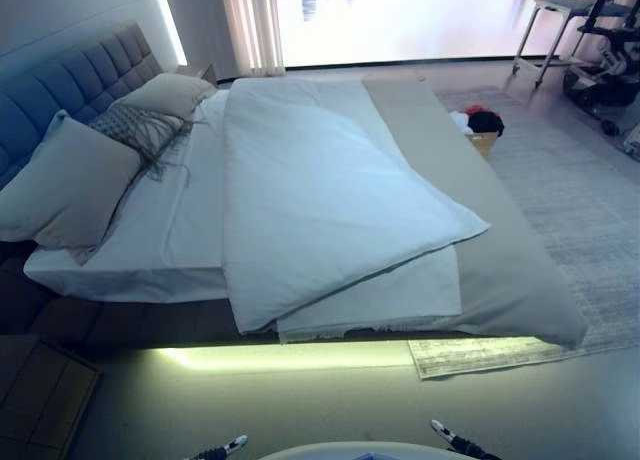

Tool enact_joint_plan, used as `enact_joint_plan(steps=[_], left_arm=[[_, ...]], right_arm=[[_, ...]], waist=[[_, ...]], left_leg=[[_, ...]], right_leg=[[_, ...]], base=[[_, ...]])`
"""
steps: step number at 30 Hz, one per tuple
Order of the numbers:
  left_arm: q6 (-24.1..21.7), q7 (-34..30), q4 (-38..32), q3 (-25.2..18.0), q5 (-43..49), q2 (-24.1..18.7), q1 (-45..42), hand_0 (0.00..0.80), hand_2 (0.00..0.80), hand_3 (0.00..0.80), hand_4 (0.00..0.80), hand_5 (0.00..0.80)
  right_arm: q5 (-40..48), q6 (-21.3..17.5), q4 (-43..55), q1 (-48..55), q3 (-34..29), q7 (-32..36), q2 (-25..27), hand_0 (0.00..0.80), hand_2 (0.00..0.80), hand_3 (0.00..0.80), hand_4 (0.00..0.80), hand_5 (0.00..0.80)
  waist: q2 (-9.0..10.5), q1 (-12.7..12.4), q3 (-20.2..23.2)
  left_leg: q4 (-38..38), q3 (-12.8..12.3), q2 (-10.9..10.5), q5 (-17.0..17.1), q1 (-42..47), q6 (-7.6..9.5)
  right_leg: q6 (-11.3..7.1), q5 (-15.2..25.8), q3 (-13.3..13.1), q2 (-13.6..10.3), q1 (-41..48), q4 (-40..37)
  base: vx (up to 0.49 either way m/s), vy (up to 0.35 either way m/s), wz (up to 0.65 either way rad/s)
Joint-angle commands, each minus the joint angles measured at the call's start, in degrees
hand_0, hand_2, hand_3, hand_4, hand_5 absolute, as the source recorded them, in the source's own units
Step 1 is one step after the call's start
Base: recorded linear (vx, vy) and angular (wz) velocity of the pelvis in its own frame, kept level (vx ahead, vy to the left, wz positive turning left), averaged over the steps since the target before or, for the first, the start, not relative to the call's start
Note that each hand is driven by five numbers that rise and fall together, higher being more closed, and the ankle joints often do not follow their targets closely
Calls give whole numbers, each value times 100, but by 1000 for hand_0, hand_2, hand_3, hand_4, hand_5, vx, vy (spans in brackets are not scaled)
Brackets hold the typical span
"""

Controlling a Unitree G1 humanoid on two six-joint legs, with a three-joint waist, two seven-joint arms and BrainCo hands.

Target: Make the bed neatly

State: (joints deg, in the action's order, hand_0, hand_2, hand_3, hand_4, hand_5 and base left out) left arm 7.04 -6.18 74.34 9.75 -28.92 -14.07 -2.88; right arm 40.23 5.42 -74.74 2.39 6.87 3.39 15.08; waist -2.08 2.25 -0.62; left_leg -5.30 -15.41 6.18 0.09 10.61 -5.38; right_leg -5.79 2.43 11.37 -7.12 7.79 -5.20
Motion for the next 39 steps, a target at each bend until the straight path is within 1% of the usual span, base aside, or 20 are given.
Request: enact_joint_plan(steps=[1, 8, 11, 12, 13, 14, 15, 16, 18, 19, 20, 21, 22, 23, 25, 26, 29, 30, 33, 39], left_arm=[[-1, 28, 495, -147, 103, 32, 419, 0, 0, 0, 0, 0], [80, 96, 472, -191, 99, -11, 541, 0, 0, 0, 0, 0], [56, 177, 440, -250, 100, 51, 501, 0, 0, 0, 0, 0], [38, 224, 415, -293, 115, 71, 464, 0, 0, 0, 0, 0], [-7, 236, 393, -312, 82, 76, 441, 0, 0, 0, 0, 0], [-53, 223, 382, -319, 42, 73, 429, 0, 0, 0, 0, 0], [-138, 170, 354, -329, -52, 59, 418, 0, 0, 0, 0, 0], [-142, 140, 328, -352, -117, 49, 420, 0, 0, 0, 0, 0], [-139, 104, 347, -396, -206, 60, 399, 0, 0, 0, 0, 0], [-149, 92, 363, -420, -230, 63, 376, 0, 0, 0, 0, 0], [-121, 103, 373, -417, -255, 40, 353, 0, 0, 0, 0, 0], [-113, 103, 375, -409, -254, 33, 347, 0, 0, 0, 0, 0], [-93, 131, 413, -401, -281, 32, 298, 0, 0, 0, 0, 0], [-60, 184, 428, -420, -250, 45, 237, 0, 0, 0, 0, 0], [-5, 291, 512, -564, -84, 62, 159, 0, 0, 0, 0, 0], [43, 338, 580, -642, 3, 49, 142, 0, 0, 0, 0, 0], [60, 332, 684, -698, 89, -55, 107, 0, 0, 0, 0, 0], [62, 328, 675, -719, 97, -117, 129, 0, 0, 0, 0, 0], [108, 288, 590, -683, 145, -254, 234, 0, 0, 0, 0, 0], [-37, 170, 371, -490, 165, -296, 320, 0, 0, 0, 0, 0]], right_arm=[[207, -42, -571, -546, -147, 89, -202, 0, 0, 0, 0, 0], [283, 146, -578, -679, -152, 198, -113, 0, 0, 0, 0, 0], [164, 159, -585, -734, -112, 283, -76, 0, 0, 0, 0, 0], [129, 126, -560, -768, -70, 318, -66, 0, 0, 0, 0, 0], [90, 100, -490, -798, -19, 355, -46, 0, 0, 0, 0, 0], [80, 81, -431, -815, 27, 368, -32, 0, 0, 0, 0, 0], [91, 85, -296, -842, 126, 379, 31, 0, 0, 0, 0, 0], [38, 110, -252, -863, 151, 369, 81, 0, 0, 0, 0, 0], [-122, 192, -291, -909, 160, 348, 159, 0, 0, 0, 0, 0], [-186, 227, -334, -931, 157, 359, 184, 0, 0, 0, 0, 0], [-178, 277, -383, -937, 132, 364, 231, 0, 0, 0, 0, 0], [-158, 277, -392, -932, 126, 358, 239, 0, 0, 0, 0, 0], [-54, 245, -433, -924, 113, 352, 260, 0, 0, 0, 0, 0], [-2, 231, -446, -924, 107, 363, 272, 0, 0, 0, 0, 0], [-47, 190, -485, -940, 31, 393, 245, 0, 0, 0, 0, 0], [-138, 194, -522, -979, -7, 387, 214, 0, 0, 0, 0, 0], [-94, 179, -491, -954, -129, 434, 174, 0, 0, 0, 0, 0], [-151, 147, -470, -914, -136, 499, 147, 0, 0, 0, 0, 0], [-137, 14, -443, -883, -85, 614, 68, 0, 0, 0, 0, 0], [-9, -28, -262, -880, -40, 750, 1, 0, 0, 0, 0, 0]], waist=[[99, 43, -251], [44, 78, -442], [90, 106, -520], [165, 108, -592], [195, 76, -686], [215, 51, -721], [222, -4, -854], [193, -44, -953], [72, -111, -1070], [25, -149, -1105], [-80, -230, -1109], [-67, -238, -1147], [-64, -364, -1177], [-88, -477, -1151], [-27, -555, -1096], [-10, -595, -1044], [-15, -629, -971], [-9, -633, -942], [38, -675, -849], [87, -774, -714]], left_leg=[[30, 51, -87, -231, 119, 267], [319, 177, -26, -319, 56, 297], [935, 164, 46, -516, -46, 241], [1613, 119, 139, -559, -214, 201], [2279, 213, 211, -356, -478, 137], [2643, 288, 220, -183, -709, 108], [3311, 451, 251, 185, -1235, 38], [3363, 551, 219, 386, -1539, 1], [2630, 623, 199, 613, -1706, -40], [2033, 579, 279, 726, -1662, -46], [1196, 654, 438, 983, -1758, -116], [971, 669, 423, 1083, -1683, -137], [351, 847, 460, 1260, -1803, -178], [51, 974, 535, 1304, -1985, -223], [112, 810, 565, 1181, -2000, -193], [179, 743, 558, 1078, -1907, -170], [782, 741, 440, 770, -1882, -136], [1000, 666, 409, 675, -1900, -83], [1343, 646, 303, 491, -2010, 48], [1843, 653, 179, 211, -2286, 161]], right_leg=[[-178, -268, 59, -74, 72, 388], [-58, -526, -80, -12, -94, 807], [43, -597, -136, 16, -135, 943], [152, -631, -134, 3, -165, 1026], [263, -647, -102, 23, -169, 1057], [329, -642, -96, 34, -204, 1065], [449, -654, -141, 70, -218, 1110], [468, -667, -253, 102, -201, 1151], [382, -762, -444, 204, -85, 1205], [322, -848, -500, 229, 4, 1220], [268, -976, -565, 291, 156, 1191], [251, -1023, -566, 265, 245, 1188], [175, -1201, -659, 231, 516, 1131], [130, -1317, -725, 237, 678, 1085], [24, -1488, -649, 83, 980, 996], [-49, -1488, -527, -53, 1037, 1003], [-124, -1458, -269, -355, 940, 1326], [-118, -1443, -170, -437, 934, 1419], [-185, -1370, -84, -593, 970, 1431], [-252, -1267, -88, -778, 1065, 1325]], base=[[36, -33, 1], [43, -99, 1], [92, -152, -3], [97, -179, -11], [92, -177, -23], [70, -138, -44], [98, -59, -56], [169, 37, -60], [267, 166, -52], [381, 235, -51], [330, 193, -54], [407, 197, -34], [360, 139, -38], [442, 174, -24], [341, 169, -12], [284, 182, -39], [372, 246, -37], [291, 180, 18], [277, 170, 11], [209, 180, 6]])
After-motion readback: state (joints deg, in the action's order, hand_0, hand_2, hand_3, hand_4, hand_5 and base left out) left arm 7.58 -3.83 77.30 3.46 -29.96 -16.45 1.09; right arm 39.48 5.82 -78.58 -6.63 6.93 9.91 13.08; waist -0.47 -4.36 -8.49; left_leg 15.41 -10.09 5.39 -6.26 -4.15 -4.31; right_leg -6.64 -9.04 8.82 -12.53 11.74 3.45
